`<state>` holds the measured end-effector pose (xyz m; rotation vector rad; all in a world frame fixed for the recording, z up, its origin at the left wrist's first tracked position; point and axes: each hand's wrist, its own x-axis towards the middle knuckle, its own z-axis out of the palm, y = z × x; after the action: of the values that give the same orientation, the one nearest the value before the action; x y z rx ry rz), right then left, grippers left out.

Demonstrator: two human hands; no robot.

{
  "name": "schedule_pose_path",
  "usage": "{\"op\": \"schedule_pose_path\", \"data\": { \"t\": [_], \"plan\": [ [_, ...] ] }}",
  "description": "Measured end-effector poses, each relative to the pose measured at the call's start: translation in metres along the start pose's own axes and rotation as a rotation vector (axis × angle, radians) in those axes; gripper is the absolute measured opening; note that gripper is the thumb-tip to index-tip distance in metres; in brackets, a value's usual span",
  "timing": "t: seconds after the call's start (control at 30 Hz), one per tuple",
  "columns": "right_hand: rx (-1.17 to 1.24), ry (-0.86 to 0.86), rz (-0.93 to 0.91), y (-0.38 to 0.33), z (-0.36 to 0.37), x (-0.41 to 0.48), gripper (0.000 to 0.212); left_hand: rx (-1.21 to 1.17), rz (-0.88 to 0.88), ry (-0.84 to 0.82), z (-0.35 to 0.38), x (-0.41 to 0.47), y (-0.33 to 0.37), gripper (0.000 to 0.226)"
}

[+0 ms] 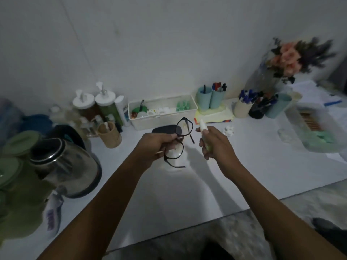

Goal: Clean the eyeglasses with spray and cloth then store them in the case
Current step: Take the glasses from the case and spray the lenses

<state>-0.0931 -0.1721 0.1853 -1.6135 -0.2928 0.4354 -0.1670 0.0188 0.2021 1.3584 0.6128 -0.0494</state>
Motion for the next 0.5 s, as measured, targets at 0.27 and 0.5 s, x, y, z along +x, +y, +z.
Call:
{"op": "schedule_pose_path", "data": {
  "t": [0.27,0.5],
  "plan": [
    [0.117,-0.112,-0.182,-0.084,-0.008,0.016,0.016,-0.068,0.1,0.008,0.012,-0.019,0.078,0.015],
    [0.097,-0.135,-0.254,-0.116,-0.021,0.028,0.018,0.16,0.227,0.038,0.025,-0.036,0.115,0.016]
  ]
}}
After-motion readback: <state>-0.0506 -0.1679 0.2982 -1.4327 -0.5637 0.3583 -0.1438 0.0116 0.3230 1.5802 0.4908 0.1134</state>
